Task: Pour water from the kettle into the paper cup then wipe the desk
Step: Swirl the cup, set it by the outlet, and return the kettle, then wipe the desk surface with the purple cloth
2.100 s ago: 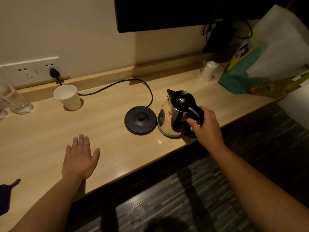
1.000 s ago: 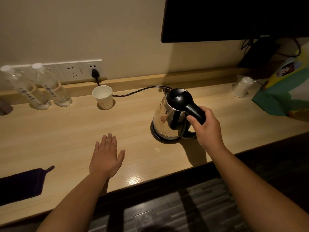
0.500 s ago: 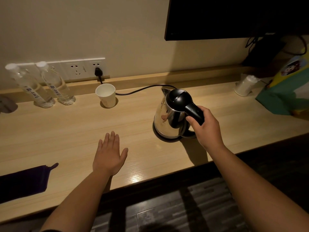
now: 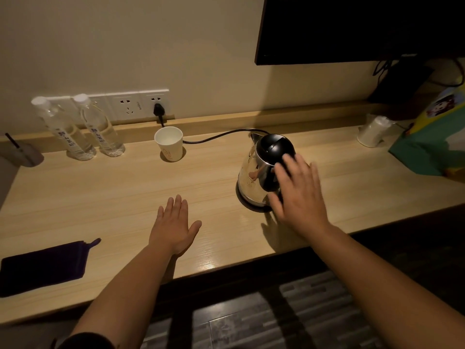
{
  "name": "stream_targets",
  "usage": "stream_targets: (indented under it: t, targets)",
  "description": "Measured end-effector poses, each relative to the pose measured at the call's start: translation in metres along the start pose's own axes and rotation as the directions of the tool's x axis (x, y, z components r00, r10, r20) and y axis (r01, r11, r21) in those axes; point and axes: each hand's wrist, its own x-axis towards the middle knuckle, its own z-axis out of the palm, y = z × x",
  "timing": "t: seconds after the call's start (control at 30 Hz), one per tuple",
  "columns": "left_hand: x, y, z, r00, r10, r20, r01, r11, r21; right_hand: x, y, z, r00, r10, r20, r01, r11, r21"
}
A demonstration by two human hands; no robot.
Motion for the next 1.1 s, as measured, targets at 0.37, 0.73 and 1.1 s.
stream_targets:
  t: [0.37,0.73,1.1]
  targets:
    - [-0.094,-0.031,-0.018,0.959,-0.264,-0.106,0.265,0.964,-0.006,-0.023,-0.124,0.066,0.908,-0.214,0.360,0.153,0.970,0.189]
    - [-0.193,-0.185,-0.024,0.811,-0.551,-0.196,0.548,0.833,-0.074,0.013,-0.303,0.089,0.833,-0.468,0.295,0.388,0.874,0.292]
    - [-0.221,-0.284,-0.001,0.725,-0.657,-0.205,0.621,0.753,-0.218,0.020,-0.438,0.124,0.699,-0.636,0.328,0.544,0.770,0.334]
